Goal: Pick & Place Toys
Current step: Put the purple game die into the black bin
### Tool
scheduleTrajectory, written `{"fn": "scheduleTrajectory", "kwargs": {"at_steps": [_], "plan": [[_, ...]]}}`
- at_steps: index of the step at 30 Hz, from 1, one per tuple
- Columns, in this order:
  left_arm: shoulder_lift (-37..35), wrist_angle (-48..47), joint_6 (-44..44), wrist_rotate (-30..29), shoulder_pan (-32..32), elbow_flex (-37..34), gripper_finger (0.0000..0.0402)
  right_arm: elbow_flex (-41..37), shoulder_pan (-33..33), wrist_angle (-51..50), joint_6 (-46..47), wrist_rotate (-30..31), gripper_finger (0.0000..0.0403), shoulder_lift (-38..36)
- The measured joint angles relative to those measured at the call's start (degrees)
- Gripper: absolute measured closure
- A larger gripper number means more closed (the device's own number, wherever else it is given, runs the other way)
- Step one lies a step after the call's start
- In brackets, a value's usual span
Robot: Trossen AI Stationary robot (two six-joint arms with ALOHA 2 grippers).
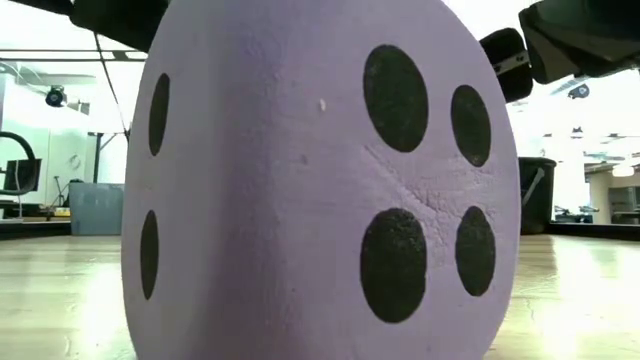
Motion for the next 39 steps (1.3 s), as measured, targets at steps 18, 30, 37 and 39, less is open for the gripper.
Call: {"fn": "scheduleTrajectory", "kwargs": {"at_steps": [18,30,37,39], "plan": [[14.65,-22.57,0.35,12.73,-1.45,24.72,0.0006,-0.55,0.31,-2.14,2.36,-0.04,0.0385,-0.88],[17.31,-15.76,2.46,15.53,-2.28,25.09,0.0002,-0.55,0.31,-2.37,2.36,-0.07,0.0385,-1.1],[19.7,-12.32,6.2,15.67,-2.4,25.67,0.0002,-0.5,0.31,-2.83,2.34,-0.04,0.0385,-1.14],[20.68,-12.18,7.27,15.69,-2.14,25.65,0.0002,-0.45,0.31,-2.83,2.34,-0.04,0.0385,-1.1]]}}
